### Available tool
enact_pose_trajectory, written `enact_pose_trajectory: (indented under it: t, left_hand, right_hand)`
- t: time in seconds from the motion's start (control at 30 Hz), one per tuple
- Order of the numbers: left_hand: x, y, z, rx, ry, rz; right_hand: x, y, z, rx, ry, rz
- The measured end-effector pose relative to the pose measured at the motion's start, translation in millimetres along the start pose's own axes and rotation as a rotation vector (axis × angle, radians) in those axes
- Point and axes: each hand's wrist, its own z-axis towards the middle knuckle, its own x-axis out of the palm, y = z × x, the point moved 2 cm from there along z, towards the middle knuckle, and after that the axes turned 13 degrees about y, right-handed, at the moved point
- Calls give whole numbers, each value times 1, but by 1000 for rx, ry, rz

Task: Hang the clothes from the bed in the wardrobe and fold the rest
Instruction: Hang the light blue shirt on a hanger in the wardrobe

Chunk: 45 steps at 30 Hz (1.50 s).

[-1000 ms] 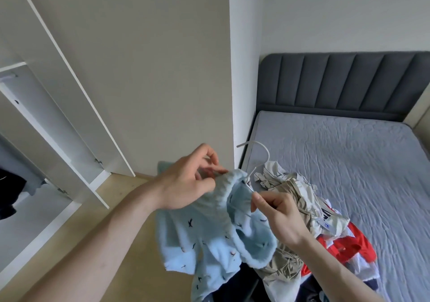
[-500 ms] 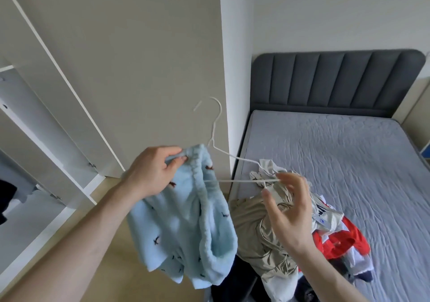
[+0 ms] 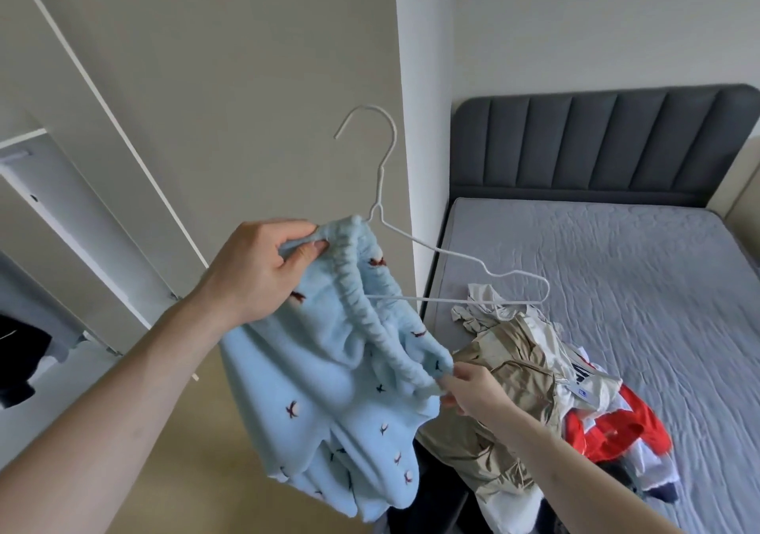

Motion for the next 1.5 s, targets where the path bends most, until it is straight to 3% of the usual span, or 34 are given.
enact_pose_trajectory:
  t: [0.23, 0.5, 0.63, 0.8, 0.9, 1.17, 1.33, 1.43, 1.5]
  left_hand:
    - [-22, 40, -30, -110, 6, 270]
    - [-6, 63, -32, -218, 45, 367]
    - [-10, 60, -25, -222, -148, 371]
    - [-34, 75, -33, -247, -416, 97]
    - [-41, 69, -33, -199, -462, 102]
    - [-39, 66, -33, -182, -384, 418]
    - [-17, 70, -35, -74, -207, 491]
    - [2, 69, -32, -72, -34, 573]
    - [13, 71, -28, -136, 26, 582]
  right_hand:
    - [-97, 43, -15, -187, -397, 376]
    - [-113, 166, -60, -595, -347, 432]
    - [-111, 221, -79, -739, -368, 380]
    - [-124, 207, -73, -618, -413, 293]
    - [-122, 188, -63, -566, -381, 266]
    - [-127, 185, -59, -528, -359, 415]
    - [-129, 202, -67, -545, -367, 526]
    - [-113, 241, -90, -666, -297, 525]
    - [-91, 269, -118, -835, -148, 488]
